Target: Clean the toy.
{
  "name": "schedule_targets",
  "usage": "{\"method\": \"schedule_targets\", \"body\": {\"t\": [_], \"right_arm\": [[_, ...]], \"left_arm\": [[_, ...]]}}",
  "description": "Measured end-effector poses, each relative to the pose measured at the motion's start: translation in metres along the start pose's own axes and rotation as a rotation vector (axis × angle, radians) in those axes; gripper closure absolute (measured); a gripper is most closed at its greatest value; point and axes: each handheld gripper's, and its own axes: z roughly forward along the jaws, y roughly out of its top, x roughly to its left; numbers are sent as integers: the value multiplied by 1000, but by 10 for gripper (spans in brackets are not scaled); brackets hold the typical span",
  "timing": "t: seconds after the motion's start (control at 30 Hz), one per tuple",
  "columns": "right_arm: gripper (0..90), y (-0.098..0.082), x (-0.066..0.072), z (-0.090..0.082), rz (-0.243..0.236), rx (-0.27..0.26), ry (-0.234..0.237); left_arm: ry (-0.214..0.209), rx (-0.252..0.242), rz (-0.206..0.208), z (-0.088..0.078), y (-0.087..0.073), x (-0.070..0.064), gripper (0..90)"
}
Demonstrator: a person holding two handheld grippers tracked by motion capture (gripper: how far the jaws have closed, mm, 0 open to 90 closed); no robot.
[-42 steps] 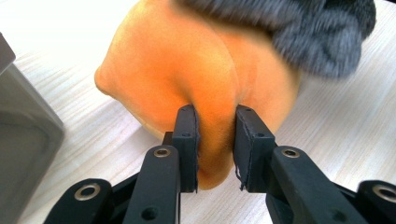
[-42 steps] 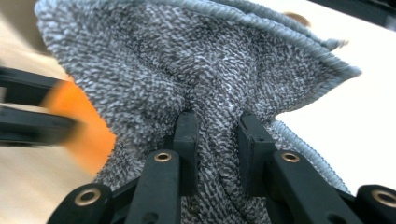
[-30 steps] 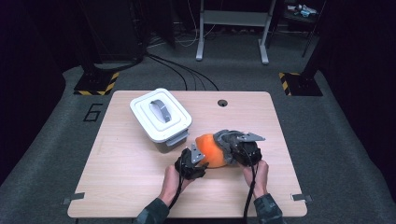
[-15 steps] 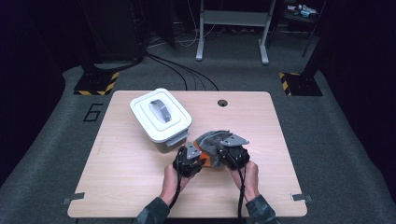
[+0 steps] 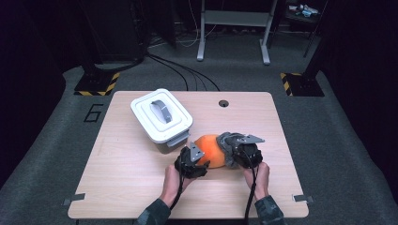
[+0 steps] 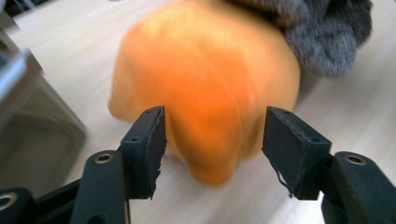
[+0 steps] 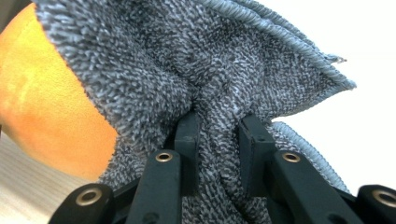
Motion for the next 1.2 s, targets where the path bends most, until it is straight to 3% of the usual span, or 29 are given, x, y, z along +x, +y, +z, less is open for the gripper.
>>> {"method": "schedule_targets", "body": {"t": [0.07, 0.1, 0.13, 0.17, 0.2, 0.23, 0.27, 0.4, 0.5, 0.6, 0.7, 0.83, 0.97, 1.03, 1.13, 1.2], "right_arm": [[719, 2, 2, -4, -12, 0, -7], [719, 2, 2, -4, -12, 0, -7], [718, 6, 6, -15, -27, -25, -5], [718, 6, 6, -15, -27, -25, -5], [718, 13, 14, -24, -53, -76, 27], [718, 13, 14, -24, -53, -76, 27], [718, 21, 30, -26, -99, -80, 54], [719, 25, 45, -13, -146, -40, 63], [722, 19, 36, -4, -110, -34, 78], [720, 11, 13, -4, -42, -24, 25], [719, 5, -1, 1, 15, -10, 12], [721, 2, -1, 0, -1, -15, 24], [720, -1, -3, -2, 26, -12, 51], [721, -2, -3, -2, 20, -16, 57], [720, -4, -4, -5, 31, -18, 73], [720, -4, -9, -12, 36, -30, 61]], "left_arm": [[1, 11, 13, 3, 2, -1, 527], [3, 20, 21, 5, 2, -1, 527], [-6, 9, 4, 9, 0, 1, 600], [-6, 9, 4, 9, 0, 1, 617], [-9, 6, -10, 10, -4, 3, 628], [-9, 6, -10, 10, -4, 3, 634], [-8, 11, -8, 9, -8, 5, 640], [-19, 19, -34, 9, -16, 11, 646], [-20, 9, -32, 10, -18, 10, 650], [-14, 13, -22, 11, -18, 7, 651], [-17, 18, -20, 11, -18, 8, 647], [3, 18, -6, 5, -11, 5, 511], [21, -27, 57, -2, 15, -6, 332], [22, -22, 67, 0, 20, -8, 302], [33, 45, 108, 19, 28, -12, 278], [50, 73, 127, 27, 23, -12, 332]]}}
